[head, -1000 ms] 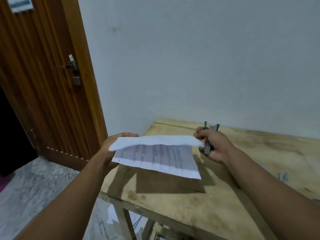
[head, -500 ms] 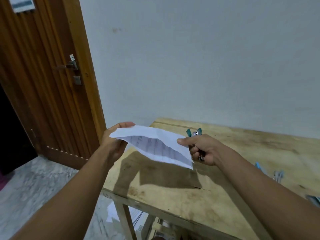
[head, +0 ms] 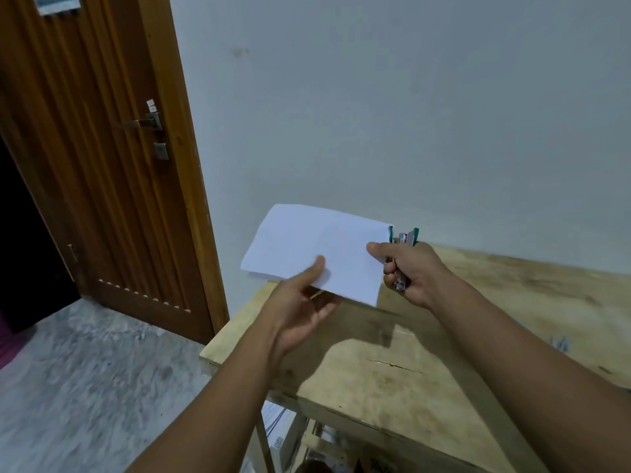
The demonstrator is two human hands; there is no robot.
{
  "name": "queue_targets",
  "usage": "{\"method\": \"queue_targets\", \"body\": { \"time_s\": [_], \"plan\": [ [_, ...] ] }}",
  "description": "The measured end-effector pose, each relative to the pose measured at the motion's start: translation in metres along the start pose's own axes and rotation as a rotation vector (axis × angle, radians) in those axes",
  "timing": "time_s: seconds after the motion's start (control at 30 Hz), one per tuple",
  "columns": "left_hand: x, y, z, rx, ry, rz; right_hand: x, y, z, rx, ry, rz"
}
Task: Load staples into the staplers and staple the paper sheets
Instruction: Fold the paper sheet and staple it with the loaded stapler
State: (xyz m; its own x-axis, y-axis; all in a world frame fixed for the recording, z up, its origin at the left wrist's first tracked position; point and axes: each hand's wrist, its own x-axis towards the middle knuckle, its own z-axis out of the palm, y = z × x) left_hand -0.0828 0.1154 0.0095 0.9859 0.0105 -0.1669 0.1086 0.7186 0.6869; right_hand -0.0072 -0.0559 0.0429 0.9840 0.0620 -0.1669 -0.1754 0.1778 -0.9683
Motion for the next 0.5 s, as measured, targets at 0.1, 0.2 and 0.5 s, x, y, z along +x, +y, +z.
{"method": "queue_targets", "body": {
  "time_s": [0.1,0.2,0.5],
  "plan": [
    [0.009,0.001,0.011,0.069,0.043,0.103,-0.006,0.002,-0.002,-0.129,-0.078,0.024],
    [0.013,0.008,0.013,0.081,0.071,0.161,-0.012,0.008,-0.004,-0.229,-0.169,0.072],
    [0.012,0.014,0.008,0.369,0.118,0.245,-0.017,0.008,-0.005,-0.270,-0.205,0.003]
  ]
}}
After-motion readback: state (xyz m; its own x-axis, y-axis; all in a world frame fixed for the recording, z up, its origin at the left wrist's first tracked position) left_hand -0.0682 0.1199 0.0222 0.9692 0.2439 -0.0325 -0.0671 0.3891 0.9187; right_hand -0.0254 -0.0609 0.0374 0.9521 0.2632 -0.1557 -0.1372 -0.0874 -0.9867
